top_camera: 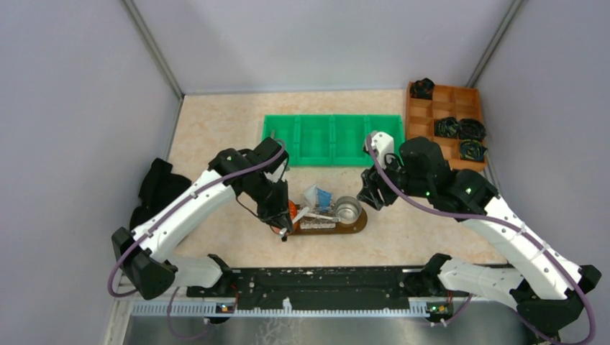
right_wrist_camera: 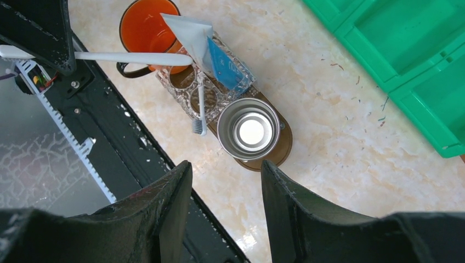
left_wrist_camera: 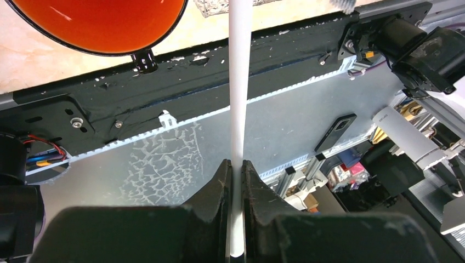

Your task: Prepare toiletry sets of a toothbrush and toothpaste on the tray

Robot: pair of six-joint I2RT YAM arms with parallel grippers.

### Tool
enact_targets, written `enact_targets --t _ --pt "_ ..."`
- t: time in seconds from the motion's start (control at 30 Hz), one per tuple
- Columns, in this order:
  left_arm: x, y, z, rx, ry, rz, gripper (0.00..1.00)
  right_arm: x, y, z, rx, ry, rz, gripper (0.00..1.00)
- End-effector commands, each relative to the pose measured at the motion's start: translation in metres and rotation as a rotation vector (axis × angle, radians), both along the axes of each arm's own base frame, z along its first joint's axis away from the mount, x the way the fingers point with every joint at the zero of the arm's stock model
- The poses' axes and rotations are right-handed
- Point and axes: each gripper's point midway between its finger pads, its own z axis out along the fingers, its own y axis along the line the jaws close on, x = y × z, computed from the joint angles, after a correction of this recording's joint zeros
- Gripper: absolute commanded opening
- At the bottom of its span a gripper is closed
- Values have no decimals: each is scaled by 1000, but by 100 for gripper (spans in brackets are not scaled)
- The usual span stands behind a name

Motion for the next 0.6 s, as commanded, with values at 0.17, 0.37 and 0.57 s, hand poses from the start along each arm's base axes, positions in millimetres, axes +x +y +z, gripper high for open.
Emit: enact_targets --t 0.17,0.37,0.57 --pt "3 5 24 1 -49 46 13 2 5 0 32 -9 8 50" --pt "-2 7 29 -5 -45 51 13 2 6 -1 31 -6 12 50" --pt "-8 9 32 -15 -29 52 13 3 7 -3 28 -3 13 50"
